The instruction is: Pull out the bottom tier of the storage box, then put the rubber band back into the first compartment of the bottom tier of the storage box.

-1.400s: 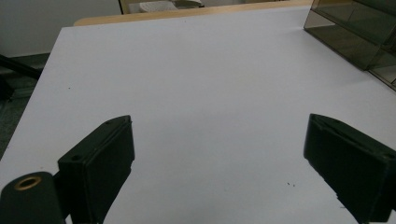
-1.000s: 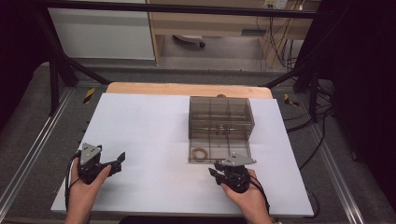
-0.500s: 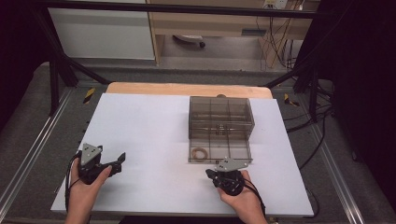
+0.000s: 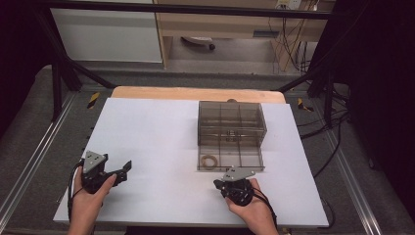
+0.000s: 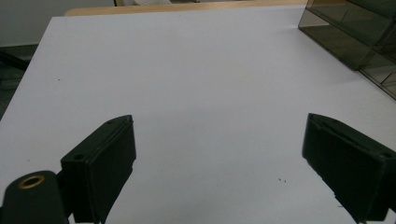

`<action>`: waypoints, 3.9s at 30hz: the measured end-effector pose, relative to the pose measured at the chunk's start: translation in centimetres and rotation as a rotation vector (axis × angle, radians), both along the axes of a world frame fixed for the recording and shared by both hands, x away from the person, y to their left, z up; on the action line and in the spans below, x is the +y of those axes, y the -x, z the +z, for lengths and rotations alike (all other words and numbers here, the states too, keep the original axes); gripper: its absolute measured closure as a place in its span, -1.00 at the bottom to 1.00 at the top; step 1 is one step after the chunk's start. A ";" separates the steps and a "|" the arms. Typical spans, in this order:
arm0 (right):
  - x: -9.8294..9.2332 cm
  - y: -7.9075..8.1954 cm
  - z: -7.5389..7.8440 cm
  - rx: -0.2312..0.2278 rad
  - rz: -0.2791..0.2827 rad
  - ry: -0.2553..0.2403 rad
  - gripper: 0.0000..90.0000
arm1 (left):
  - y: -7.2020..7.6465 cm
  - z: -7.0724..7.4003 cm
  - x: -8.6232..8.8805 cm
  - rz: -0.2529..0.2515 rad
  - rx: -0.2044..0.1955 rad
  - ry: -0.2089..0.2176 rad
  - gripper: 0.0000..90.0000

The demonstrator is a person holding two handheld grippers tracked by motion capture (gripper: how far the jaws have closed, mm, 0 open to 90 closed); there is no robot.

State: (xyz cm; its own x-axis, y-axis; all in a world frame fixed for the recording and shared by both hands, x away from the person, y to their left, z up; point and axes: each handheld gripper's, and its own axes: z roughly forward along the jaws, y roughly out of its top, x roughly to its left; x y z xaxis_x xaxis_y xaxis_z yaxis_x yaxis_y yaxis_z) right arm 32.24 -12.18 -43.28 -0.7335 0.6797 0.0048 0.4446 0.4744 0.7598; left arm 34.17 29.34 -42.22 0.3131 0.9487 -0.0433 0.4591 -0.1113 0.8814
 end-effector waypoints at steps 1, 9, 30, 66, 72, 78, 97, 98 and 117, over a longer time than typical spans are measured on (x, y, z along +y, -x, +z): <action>0.0 0.0 0.0 -0.003 -0.002 0.000 1.00 | 0.0 0.0 0.0 -0.001 0.000 -0.001 -0.80; 0.2 -0.1 0.0 -0.005 -0.003 0.010 1.00 | 0.3 0.0 0.1 0.004 -0.005 -0.003 -0.81; 0.4 -0.2 -0.2 -0.017 -0.006 0.037 1.00 | 0.3 0.2 0.0 -0.003 -0.015 -0.004 -0.82; 1.1 -1.1 -1.3 -0.009 -0.005 0.077 1.00 | 0.2 0.3 -0.3 -0.005 -0.018 -0.031 -0.81; 1.3 -1.5 -1.6 -0.014 -0.009 0.096 1.00 | 0.2 0.3 -0.3 -0.004 -0.018 -0.031 -0.81; 1.1 -1.8 -1.6 -0.022 -0.024 0.098 1.00 | 0.2 0.2 -0.4 -0.006 -0.016 -0.029 -0.81; -0.4 -3.0 -1.8 -0.022 -0.109 0.105 1.00 | 0.2 0.3 -0.3 -0.005 -0.018 -0.033 -0.81; -0.4 -3.0 -1.8 -0.022 -0.109 0.105 1.00 | 0.2 0.3 -0.4 -0.006 -0.017 -0.034 -0.81; -0.3 -3.7 -2.0 -0.062 -0.139 0.140 1.00 | 0.1 0.1 -0.5 -0.008 -0.011 -0.035 -0.81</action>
